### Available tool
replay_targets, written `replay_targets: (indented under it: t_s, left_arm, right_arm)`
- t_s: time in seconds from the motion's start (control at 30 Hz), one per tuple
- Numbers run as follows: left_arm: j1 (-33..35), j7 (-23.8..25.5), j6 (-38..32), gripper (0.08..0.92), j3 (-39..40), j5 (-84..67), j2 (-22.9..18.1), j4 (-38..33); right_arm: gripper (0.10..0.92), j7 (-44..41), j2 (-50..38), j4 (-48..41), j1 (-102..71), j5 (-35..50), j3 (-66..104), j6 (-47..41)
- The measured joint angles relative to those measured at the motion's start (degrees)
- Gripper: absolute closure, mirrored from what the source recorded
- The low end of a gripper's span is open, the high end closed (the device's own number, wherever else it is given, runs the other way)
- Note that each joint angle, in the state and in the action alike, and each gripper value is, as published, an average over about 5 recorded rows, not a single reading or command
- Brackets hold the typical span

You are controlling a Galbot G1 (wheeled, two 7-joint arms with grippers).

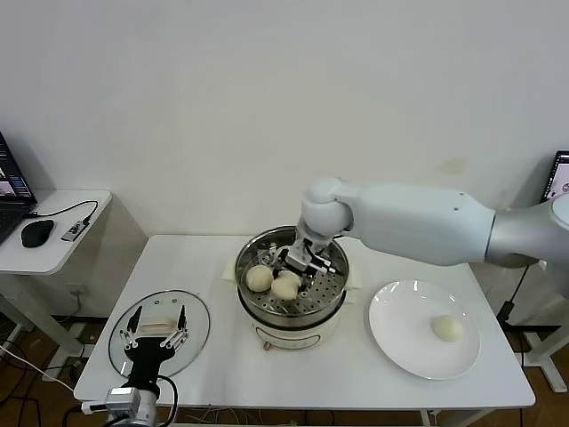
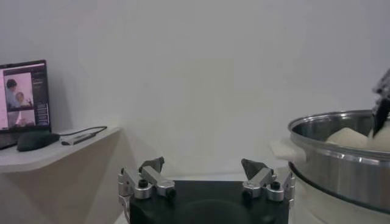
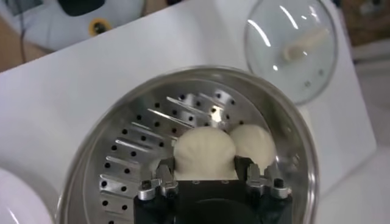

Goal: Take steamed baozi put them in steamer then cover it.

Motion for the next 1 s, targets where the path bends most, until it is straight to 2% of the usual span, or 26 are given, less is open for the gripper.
replay_targets:
  t_s: [0.33, 0.53, 0.67, 0.8, 1.0]
  left_arm:
    - [-0.1, -0.1, -0.2, 0.177, 0.0, 0.0, -0.2, 0.3]
    - [-0.1, 0.0, -0.2, 0.177, -0.1, 0.0, -0.2, 0.3]
    - [-0.2, -0.1, -0.2, 0.177, -0.2, 0.0, -0.1, 0.2]
    - [-0.3, 0.0, -0.2, 0.177, -0.1, 0.0, 0.0, 0.2]
    - [-0.5, 0.0, -0.3, 0.177, 0.0, 0.0, 0.6, 0.2]
  right_arm:
    - [0.39, 0.3, 0.5, 0.9, -0.9, -2.5, -0.9, 3.1]
    - [0.243, 0.6, 0.0, 1.2, -0.6, -2.9, -1.0, 3.8]
    - [0.206, 0.2, -1.2, 1.6, 0.4, -2.8, -0.5, 3.4]
    - [0.203, -0.6, -3.5, 2.3, 2.0, -1.6, 0.6, 0.0]
    - [0.203, -1.3, -9.5, 4.4, 4.4, 2.5, 2.0, -10.9]
